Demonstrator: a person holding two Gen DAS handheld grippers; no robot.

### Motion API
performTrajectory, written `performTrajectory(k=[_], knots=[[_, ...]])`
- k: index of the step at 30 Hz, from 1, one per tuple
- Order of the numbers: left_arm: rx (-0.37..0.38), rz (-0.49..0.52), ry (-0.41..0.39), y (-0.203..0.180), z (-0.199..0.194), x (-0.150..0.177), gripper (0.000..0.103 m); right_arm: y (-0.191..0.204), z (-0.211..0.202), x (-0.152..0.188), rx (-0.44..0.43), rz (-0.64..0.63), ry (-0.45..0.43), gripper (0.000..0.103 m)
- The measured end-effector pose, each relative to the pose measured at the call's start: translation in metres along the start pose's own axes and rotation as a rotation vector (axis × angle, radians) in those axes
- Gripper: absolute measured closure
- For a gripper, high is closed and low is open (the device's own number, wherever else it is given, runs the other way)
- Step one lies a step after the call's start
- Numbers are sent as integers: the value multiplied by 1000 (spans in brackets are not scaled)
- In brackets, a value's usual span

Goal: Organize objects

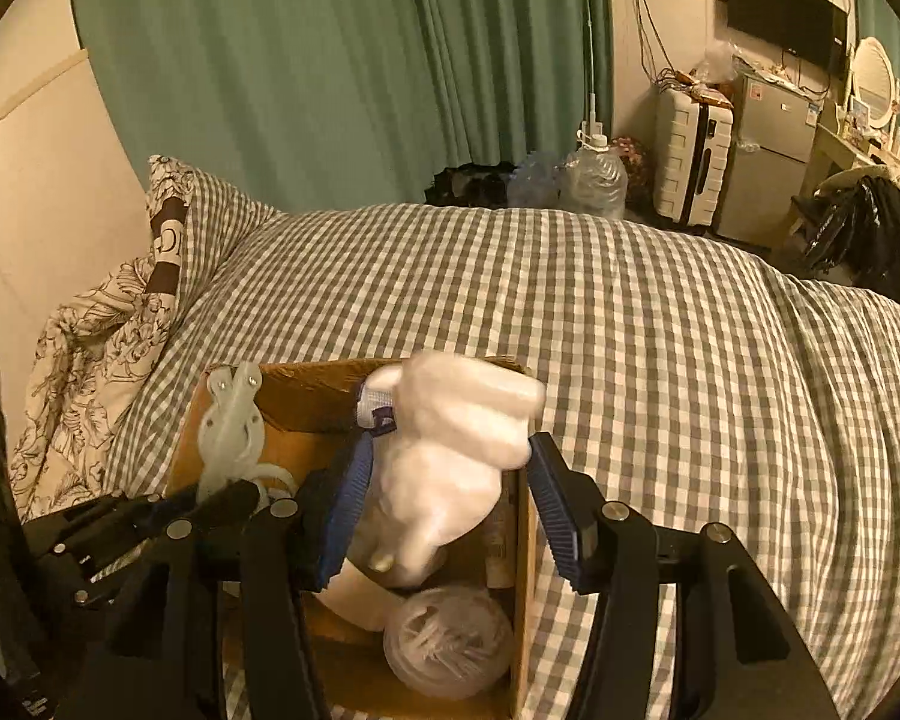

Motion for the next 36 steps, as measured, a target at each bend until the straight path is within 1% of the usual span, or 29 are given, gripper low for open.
performTrajectory(k=[1,2,3,4,5,7,8,10,13,15,17,19,20,22,24,26,27,31,34,36], knots=[[-2,0,7,1,-1,1,90,1,-3,-1,6,-2,-13,38],[-9,3,8,1,-3,0,85,1,-6,-3,12,-4,-26,34],[-14,9,-3,2,-8,0,81,1,-12,-4,19,-3,-38,34],[-20,15,-16,2,-14,0,69,3,-18,-6,23,-1,-46,34],[-29,15,-31,2,-23,-2,50,3,-26,-8,30,1,-54,33],[-23,1,-87,4,-47,-5,33,4,-43,-10,46,2,-72,32],[-13,-4,-112,4,-59,-7,31,4,-50,-12,50,2,-80,31],[-4,1,-130,5,-77,-11,30,7,-74,-12,65,2,-110,28],[-17,18,-167,3,-114,-16,29,13,-107,-13,102,-22,-135,26],[-11,17,-209,2,-143,-19,24,17,-130,-15,121,-36,-159,24],[-16,12,-266,1,-177,-20,11,21,-156,-15,130,-48,-189,18],[-20,9,-315,2,-204,-23,8,29,-190,-15,138,-64,-230,14],[-23,7,-335,2,-219,-23,6,32,-202,-16,141,-71,-245,14],[-29,2,-371,3,-243,-23,4,39,-228,-14,147,-88,-279,12],[-35,-5,-414,4,-268,-21,0,47,-258,-12,156,-104,-320,8],[-45,-10,-456,3,-289,-17,0,51,-283,-8,169,-114,-361,2],[-49,-8,-475,2,-297,-14,0,53,-292,-6,175,-117,-380,0],[-69,22,-521,-4,-314,-2,0,56,-329,7,183,-134,-460,0],[-84,23,-536,-6,-311,10,0,54,-340,18,196,-136,-503,0],[-83,2,-537,-6,-303,18,0,50,-341,26,204,-132,-522,0]])
Point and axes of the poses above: each gripper's, at about its wrist camera, not at the fingertips, and z roughly the way its jaws point, y to its left, x to its underside, the point moved 5 cm from there along z, roughly the way its jaws point, and after that the axes turned 2 degrees about -z, right-handed, at the moved point
